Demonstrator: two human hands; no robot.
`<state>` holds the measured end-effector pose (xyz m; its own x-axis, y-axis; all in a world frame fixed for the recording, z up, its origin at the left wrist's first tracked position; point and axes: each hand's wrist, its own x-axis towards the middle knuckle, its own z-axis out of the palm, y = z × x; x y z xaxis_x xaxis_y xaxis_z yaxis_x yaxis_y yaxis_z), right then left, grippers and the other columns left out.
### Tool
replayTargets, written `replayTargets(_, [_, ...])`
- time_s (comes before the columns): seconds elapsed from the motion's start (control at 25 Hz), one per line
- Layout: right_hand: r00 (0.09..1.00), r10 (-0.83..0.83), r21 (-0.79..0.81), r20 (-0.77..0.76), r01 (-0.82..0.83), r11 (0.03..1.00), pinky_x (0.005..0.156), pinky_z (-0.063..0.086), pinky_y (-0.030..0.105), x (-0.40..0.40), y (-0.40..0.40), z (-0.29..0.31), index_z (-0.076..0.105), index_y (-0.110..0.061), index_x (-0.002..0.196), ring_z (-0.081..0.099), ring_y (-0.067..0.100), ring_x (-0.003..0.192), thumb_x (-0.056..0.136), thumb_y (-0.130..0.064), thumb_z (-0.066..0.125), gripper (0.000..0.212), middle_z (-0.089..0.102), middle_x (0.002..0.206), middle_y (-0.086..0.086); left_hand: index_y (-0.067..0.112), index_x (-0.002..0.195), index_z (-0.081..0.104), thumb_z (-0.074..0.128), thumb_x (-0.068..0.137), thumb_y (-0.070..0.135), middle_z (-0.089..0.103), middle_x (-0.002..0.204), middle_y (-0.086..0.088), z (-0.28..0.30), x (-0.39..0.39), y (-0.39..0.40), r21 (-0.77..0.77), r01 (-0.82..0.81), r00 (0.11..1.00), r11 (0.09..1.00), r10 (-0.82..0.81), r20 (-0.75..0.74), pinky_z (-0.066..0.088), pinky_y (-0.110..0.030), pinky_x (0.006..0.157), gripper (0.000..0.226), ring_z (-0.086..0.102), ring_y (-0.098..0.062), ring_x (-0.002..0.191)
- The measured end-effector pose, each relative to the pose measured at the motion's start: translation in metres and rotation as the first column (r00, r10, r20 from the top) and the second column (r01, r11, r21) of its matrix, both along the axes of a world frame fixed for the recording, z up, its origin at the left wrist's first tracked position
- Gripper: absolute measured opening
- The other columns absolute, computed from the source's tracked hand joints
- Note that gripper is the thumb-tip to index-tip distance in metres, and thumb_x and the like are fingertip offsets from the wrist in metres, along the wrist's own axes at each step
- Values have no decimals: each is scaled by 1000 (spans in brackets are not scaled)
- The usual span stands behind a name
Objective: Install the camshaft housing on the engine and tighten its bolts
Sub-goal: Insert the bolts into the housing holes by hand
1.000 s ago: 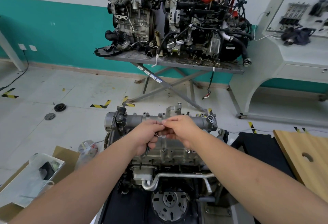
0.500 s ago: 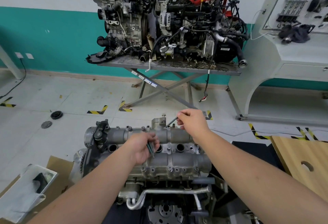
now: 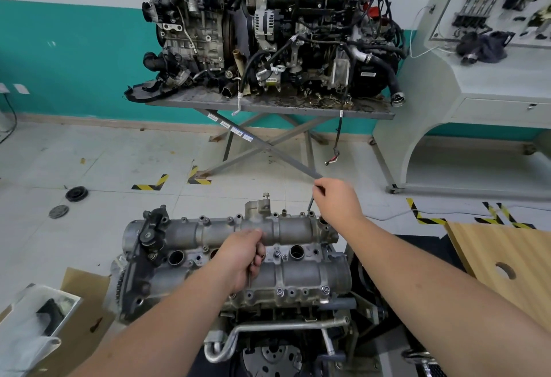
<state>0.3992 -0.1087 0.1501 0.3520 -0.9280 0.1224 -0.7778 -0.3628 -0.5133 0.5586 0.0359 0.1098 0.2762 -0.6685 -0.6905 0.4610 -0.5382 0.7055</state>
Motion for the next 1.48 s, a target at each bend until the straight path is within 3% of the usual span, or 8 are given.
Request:
replayTargets(0.2, [991, 67, -77, -115, -76, 994, 72, 52, 40, -6, 1, -1, 70, -5, 93, 61, 30, 82, 100, -17, 48, 25, 69, 83, 11, 13, 93, 57, 45, 104, 22, 50, 53, 1, -4, 6, -2, -48, -28, 998, 998, 25, -58, 15, -15, 36, 18, 29, -8, 40])
replayTargets(0.36, [989, 79, -88, -122, -90, 992, 72, 51, 39, -12, -4, -3, 71, -5, 94, 62, 28, 83, 99, -16, 51, 24, 70, 84, 10, 9, 95, 58, 44, 106, 21, 47, 57, 0, -11, 14, 2, -29, -47, 988, 998, 42, -149, 16, -16, 32, 21, 27, -5, 38])
replayTargets(0.52, [992, 115, -115, -53, -120, 986, 76, 52, 40, -12, -4, -7, 72, -2, 97, 63, 28, 85, 99, -17, 54, 23, 72, 87, 11, 3, 103, 59, 48, 103, 10, 55, 62, -4, -13, 16, 4, -44, -75, 978, 996, 65, -199, 20, -15, 29, 13, 39, -5, 41])
replayTargets(0.68, [981, 138, -151, -136, -159, 976, 80, 51, 44, -12, -6, -8, 71, -1, 97, 62, 31, 90, 100, -17, 52, 25, 71, 91, 14, -3, 108, 59, 48, 101, 3, 69, 75, -11, -11, 18, 6, -96, -111, 956, 989, 80, -283, 28, -17, 31, 15, 53, -9, 49])
replayTargets(0.88, [978, 156, -163, -137, -178, 970, 80, 52, 44, -13, -5, -7, 71, 1, 96, 62, 32, 90, 98, -15, 54, 23, 71, 93, 15, 3, 104, 56, 44, 103, 2, 76, 89, -14, -10, 19, 6, -130, -137, 942, 982, 89, -324, 30, -17, 31, 12, 57, -9, 50])
replayTargets(1.12, [981, 194, -135, 2, -192, 972, 84, 51, 43, 2, 4, -3, 73, 0, 98, 64, 28, 90, 98, -15, 56, 22, 74, 93, 13, 3, 103, 57, 56, 99, 6, 74, 85, -12, -15, 19, 7, -147, -124, 954, 981, 77, -290, 31, -17, 33, 5, 56, -8, 53])
replayTargets(1.28, [977, 189, -36, 96, -186, 982, 87, 53, 35, 17, 13, 0, 74, -9, 113, 67, 20, 89, 98, -17, 58, 23, 76, 97, 5, 9, 92, 54, 65, 94, 11, 61, 65, -5, -17, 19, 8, -150, -149, 954, 977, 102, -283, 29, -16, 32, 12, 50, -8, 50])
replayTargets(1.48, [974, 172, -1, 146, -173, 985, 90, 44, 21, 29, 16, -1, 72, -12, 121, 66, 18, 103, 98, -18, 61, 26, 75, 109, 3, 12, 87, 51, 67, 93, 13, 56, 65, -2, -17, 19, 10, -158, -156, 952, 975, 106, -287, 25, -16, 32, 17, 44, -6, 47])
